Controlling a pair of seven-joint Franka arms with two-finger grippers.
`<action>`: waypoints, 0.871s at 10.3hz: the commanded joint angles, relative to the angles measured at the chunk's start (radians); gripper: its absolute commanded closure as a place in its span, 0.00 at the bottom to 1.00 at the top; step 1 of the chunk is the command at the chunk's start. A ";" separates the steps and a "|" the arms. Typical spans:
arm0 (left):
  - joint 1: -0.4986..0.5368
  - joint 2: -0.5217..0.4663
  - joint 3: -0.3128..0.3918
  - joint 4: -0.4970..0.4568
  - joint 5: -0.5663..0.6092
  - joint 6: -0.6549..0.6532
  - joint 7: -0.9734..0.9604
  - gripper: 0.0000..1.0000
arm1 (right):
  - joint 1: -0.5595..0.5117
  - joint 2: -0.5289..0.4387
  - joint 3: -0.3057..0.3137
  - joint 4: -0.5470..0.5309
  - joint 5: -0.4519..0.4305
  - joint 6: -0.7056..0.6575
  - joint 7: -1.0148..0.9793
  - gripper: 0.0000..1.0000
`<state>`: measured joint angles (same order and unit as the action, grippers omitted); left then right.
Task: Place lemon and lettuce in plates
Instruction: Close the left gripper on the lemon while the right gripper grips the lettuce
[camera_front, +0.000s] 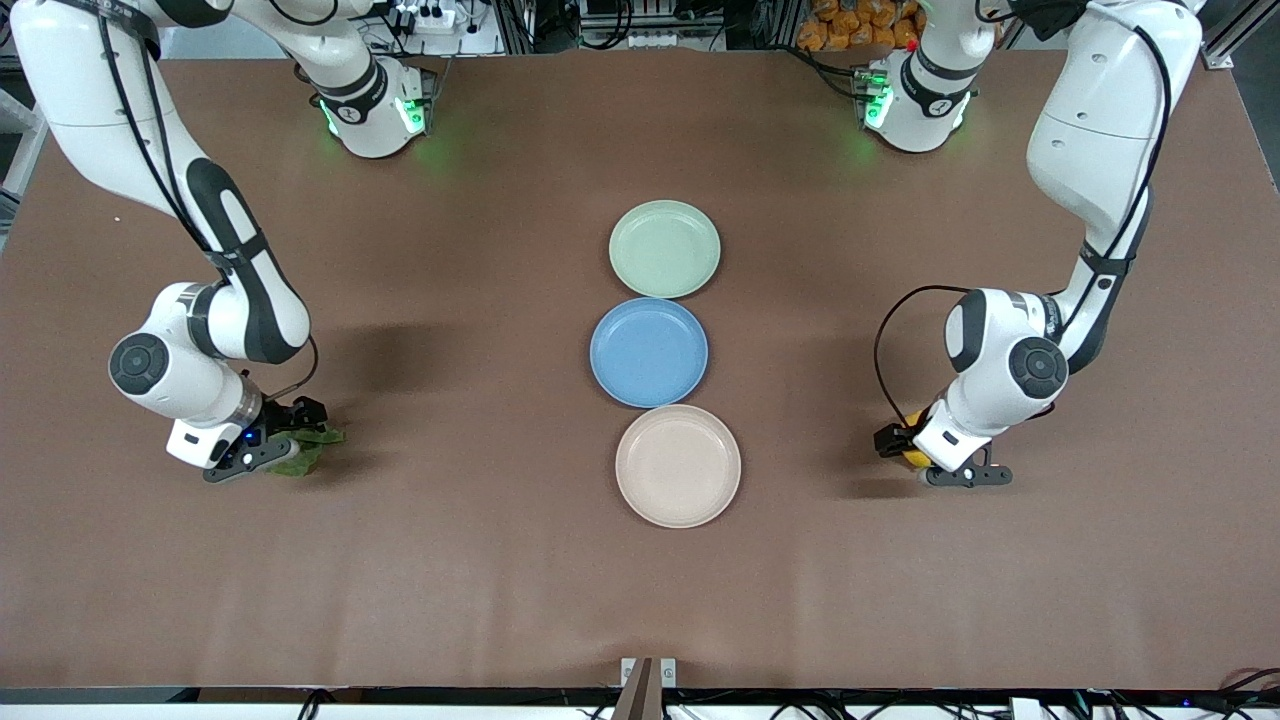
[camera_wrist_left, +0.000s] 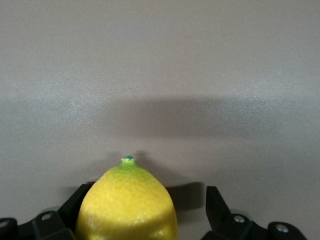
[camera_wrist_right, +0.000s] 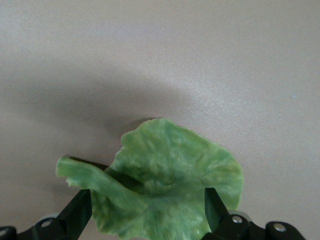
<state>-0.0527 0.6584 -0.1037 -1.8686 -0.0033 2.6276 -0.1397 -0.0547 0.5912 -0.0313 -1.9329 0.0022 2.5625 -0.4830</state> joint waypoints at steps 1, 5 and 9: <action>-0.004 0.018 0.001 0.008 -0.004 0.012 0.002 0.02 | -0.019 0.013 0.008 -0.001 -0.007 0.022 -0.016 0.00; -0.004 0.018 0.004 0.009 -0.003 0.008 0.040 0.31 | -0.022 0.024 0.008 -0.003 -0.007 0.038 -0.016 0.00; 0.001 0.012 0.004 0.011 0.013 0.000 0.057 0.45 | -0.028 0.024 0.010 -0.003 -0.004 0.039 -0.016 0.84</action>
<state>-0.0514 0.6592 -0.0982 -1.8661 -0.0011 2.6270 -0.0987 -0.0635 0.6098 -0.0253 -1.9330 0.0049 2.5803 -0.4831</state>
